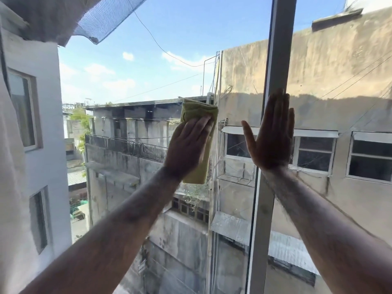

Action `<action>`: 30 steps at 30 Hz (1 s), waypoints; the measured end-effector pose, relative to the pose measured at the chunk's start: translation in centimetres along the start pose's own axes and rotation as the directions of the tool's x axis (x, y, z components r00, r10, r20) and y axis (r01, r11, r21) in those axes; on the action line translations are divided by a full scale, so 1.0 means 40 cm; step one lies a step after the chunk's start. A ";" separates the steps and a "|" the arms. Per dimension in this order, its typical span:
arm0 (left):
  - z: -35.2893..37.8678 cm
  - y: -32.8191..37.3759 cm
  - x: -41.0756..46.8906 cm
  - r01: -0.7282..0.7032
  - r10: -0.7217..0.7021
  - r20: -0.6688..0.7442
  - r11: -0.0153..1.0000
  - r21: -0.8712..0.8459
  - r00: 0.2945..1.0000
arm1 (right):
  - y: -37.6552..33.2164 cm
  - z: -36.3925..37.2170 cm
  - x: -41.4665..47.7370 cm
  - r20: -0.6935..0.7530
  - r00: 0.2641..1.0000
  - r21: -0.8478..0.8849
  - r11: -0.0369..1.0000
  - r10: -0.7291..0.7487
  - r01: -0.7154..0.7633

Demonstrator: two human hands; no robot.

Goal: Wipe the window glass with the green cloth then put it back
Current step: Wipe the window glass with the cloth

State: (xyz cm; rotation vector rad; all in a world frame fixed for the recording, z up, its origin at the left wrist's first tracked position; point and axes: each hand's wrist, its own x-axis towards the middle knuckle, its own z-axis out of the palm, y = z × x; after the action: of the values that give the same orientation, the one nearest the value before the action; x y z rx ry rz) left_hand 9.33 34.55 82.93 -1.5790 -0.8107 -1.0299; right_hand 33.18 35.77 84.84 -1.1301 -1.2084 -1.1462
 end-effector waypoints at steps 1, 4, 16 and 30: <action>-0.011 -0.020 0.019 -0.023 0.023 0.005 1.000 -0.019 1.000 | 0.000 0.000 0.000 0.004 1.000 0.000 1.000 0.002 -0.002; -0.048 -0.057 0.069 -0.015 0.016 0.017 1.000 -0.018 1.000 | -0.001 -0.003 0.001 0.018 1.000 0.005 1.000 0.005 -0.005; -0.134 -0.066 0.139 0.218 -0.189 0.240 0.971 -0.100 0.952 | -0.003 -0.018 0.003 0.079 0.997 0.052 0.999 0.006 -0.011; -0.238 -0.073 -0.055 0.785 -0.659 0.434 0.453 -0.423 0.615 | -0.153 -0.197 -0.154 0.835 0.544 0.443 0.692 -0.086 -0.570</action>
State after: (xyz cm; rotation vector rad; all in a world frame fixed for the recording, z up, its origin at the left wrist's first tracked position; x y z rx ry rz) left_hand 3.80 25.96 82.98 -1.9030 -1.5207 -1.9157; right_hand 27.62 27.60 78.53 -1.1919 -1.8621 0.2337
